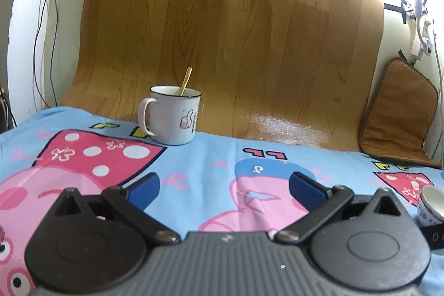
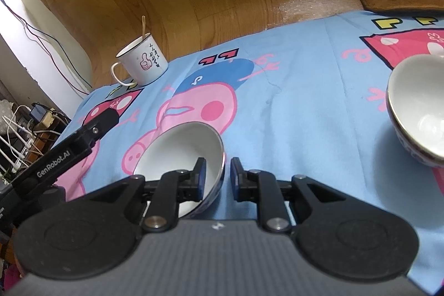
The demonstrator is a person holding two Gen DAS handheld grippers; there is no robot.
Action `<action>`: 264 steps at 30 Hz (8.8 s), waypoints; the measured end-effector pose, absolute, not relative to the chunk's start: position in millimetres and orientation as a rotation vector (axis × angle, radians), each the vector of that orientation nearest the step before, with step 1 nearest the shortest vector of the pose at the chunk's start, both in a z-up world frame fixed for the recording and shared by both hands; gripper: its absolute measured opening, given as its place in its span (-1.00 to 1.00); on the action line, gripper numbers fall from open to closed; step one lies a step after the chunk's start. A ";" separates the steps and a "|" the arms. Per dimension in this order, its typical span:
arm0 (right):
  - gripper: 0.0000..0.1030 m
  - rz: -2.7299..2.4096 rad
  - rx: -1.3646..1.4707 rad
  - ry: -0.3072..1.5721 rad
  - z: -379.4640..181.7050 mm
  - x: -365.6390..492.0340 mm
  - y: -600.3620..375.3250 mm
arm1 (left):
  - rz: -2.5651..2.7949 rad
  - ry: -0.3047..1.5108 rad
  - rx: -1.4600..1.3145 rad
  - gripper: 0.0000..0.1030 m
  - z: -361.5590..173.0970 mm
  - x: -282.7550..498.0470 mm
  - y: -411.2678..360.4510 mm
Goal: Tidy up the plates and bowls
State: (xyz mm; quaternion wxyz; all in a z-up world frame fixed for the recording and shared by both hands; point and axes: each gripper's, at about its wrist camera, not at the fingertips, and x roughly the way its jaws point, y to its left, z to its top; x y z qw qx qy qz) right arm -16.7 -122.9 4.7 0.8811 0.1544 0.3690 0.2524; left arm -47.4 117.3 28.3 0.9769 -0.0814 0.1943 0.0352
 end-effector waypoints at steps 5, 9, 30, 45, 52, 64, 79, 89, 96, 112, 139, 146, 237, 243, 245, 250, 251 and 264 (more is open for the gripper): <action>-0.48 0.519 0.325 0.758 7.4 -19.1 -126.2 | 0.093 0.412 -0.131 1.00 26.2 -45.0 111.8; -0.47 0.515 0.332 0.753 8.2 -21.9 -129.9 | 0.089 0.418 -0.129 0.99 26.0 -45.0 111.5; -0.37 0.492 0.390 0.712 14.8 -45.4 -161.4 | 0.080 0.466 -0.144 0.91 22.6 -40.3 115.9; -0.35 0.507 0.433 0.697 17.3 -54.8 -176.0 | 0.065 0.466 -0.140 0.80 21.8 -41.2 114.5; -0.34 0.507 0.469 0.694 19.1 -59.5 -185.5 | 0.040 0.488 -0.167 0.63 29.8 -42.8 114.0; -0.34 0.525 0.414 0.670 22.1 -63.6 -176.2 | 0.000 0.541 -0.174 0.42 48.0 -61.5 104.3; -0.29 0.529 0.432 0.686 19.2 -56.8 -174.1 | -0.043 0.592 -0.174 0.32 46.9 -62.9 93.6; -0.29 0.550 0.432 0.695 18.3 -52.8 -166.6 | -0.082 0.598 -0.177 0.29 47.4 -62.9 85.5; -0.29 0.563 0.420 0.708 15.1 -51.4 -161.7 | -0.094 0.615 -0.175 0.26 42.0 -60.5 81.8; -0.29 0.570 0.407 0.735 11.5 -46.4 -153.3 | -0.082 0.651 -0.199 0.24 30.0 -54.7 88.2; -0.33 0.576 0.381 0.738 10.2 -47.3 -146.0 | -0.105 0.675 -0.208 0.21 23.1 -56.0 84.9; -0.33 0.584 0.373 0.740 10.3 -47.0 -144.2 | -0.105 0.684 -0.211 0.21 19.1 -55.0 85.1; -0.71 0.544 0.279 0.657 9.7 -49.4 -133.6 | -0.175 0.725 -0.251 -0.71 22.6 -57.9 65.7; -0.71 0.509 0.271 0.619 10.0 -64.6 -147.4 | -0.212 0.727 -0.226 -0.71 26.9 -64.4 47.0; -0.71 0.496 0.271 0.609 9.1 -69.0 -153.3 | -0.228 0.732 -0.219 -0.71 27.9 -65.2 38.9; -0.70 0.456 0.291 0.588 6.1 -76.6 -172.2 | -0.258 0.743 -0.177 -0.70 30.4 -64.2 15.6; -0.71 0.450 0.300 0.586 5.6 -76.8 -177.0 | -0.263 0.744 -0.169 -0.70 31.5 -63.7 10.5; -0.71 0.293 0.336 0.374 27.1 -80.9 -239.3 | -0.400 0.666 -0.092 -0.66 73.5 -26.3 -73.1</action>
